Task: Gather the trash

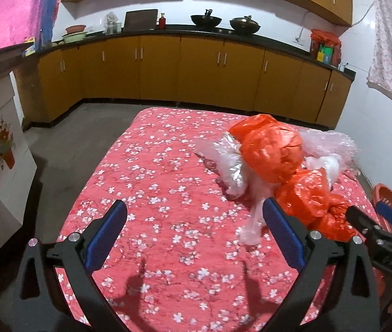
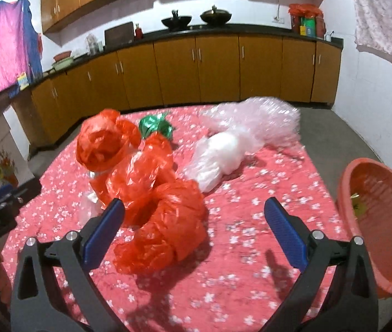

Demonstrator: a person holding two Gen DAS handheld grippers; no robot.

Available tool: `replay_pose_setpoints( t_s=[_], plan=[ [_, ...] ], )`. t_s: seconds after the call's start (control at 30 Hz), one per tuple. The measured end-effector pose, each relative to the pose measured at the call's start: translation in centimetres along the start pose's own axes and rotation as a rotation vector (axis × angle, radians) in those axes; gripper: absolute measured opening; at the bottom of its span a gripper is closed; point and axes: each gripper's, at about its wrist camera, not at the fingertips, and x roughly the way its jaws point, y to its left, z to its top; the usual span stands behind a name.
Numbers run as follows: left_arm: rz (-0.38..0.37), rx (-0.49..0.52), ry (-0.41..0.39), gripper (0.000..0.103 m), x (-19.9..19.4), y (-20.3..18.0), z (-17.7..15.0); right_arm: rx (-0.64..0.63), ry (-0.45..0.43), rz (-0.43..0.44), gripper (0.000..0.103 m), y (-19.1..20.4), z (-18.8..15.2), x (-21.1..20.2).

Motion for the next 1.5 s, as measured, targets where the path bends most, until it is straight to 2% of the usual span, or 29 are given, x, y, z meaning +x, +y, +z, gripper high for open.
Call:
replay_pose_setpoints(
  t_s=[0.13, 0.33, 0.4, 0.47, 0.63, 0.77, 0.93, 1.1, 1.33, 1.5],
  plan=[
    [-0.01, -0.009, 0.002, 0.098, 0.5, 0.5, 0.4, 0.002, 0.051, -0.006, 0.095, 0.3, -0.3, 1.8],
    [-0.049, -0.007, -0.005, 0.099, 1.4, -0.5, 1.2, -0.007, 0.115, 0.022, 0.079, 0.7, -0.6, 3.4],
    [-0.074, -0.01, -0.009, 0.1, 1.5, -1.1, 1.6, -0.003, 0.135, 0.045, 0.063, 0.7, -0.7, 3.8],
    [-0.097, -0.013, -0.018, 0.1, 1.6, -1.8, 2.2, -0.003, 0.151, 0.065, 0.051, 0.6, -0.8, 4.0],
    [-0.133, -0.007, -0.033, 0.101, 2.0, -4.0, 3.5, 0.007, 0.132, 0.059, 0.05, -0.2, -1.2, 3.0],
    [-0.113, 0.015, -0.032, 0.101, 3.1, -5.8, 4.6, 0.028, 0.118, 0.039, 0.049, -1.7, -1.7, 1.9],
    [-0.067, 0.039, 0.023, 0.101, 5.5, -7.3, 5.3, 0.068, 0.11, 0.001, 0.049, -4.2, -2.2, 0.7],
    [-0.063, 0.031, 0.067, 0.1, 7.1, -7.3, 5.2, 0.095, 0.107, -0.019, 0.049, -5.8, -2.3, 0.1],
    [-0.1, 0.031, 0.11, 0.058, 7.7, -7.4, 4.7, 0.105, 0.103, -0.022, 0.049, -6.4, -2.5, -0.4],
    [-0.112, 0.033, 0.079, 0.049, 6.4, -7.0, 4.6, 0.103, 0.096, -0.022, 0.049, -6.5, -2.4, -0.8]
  ],
)
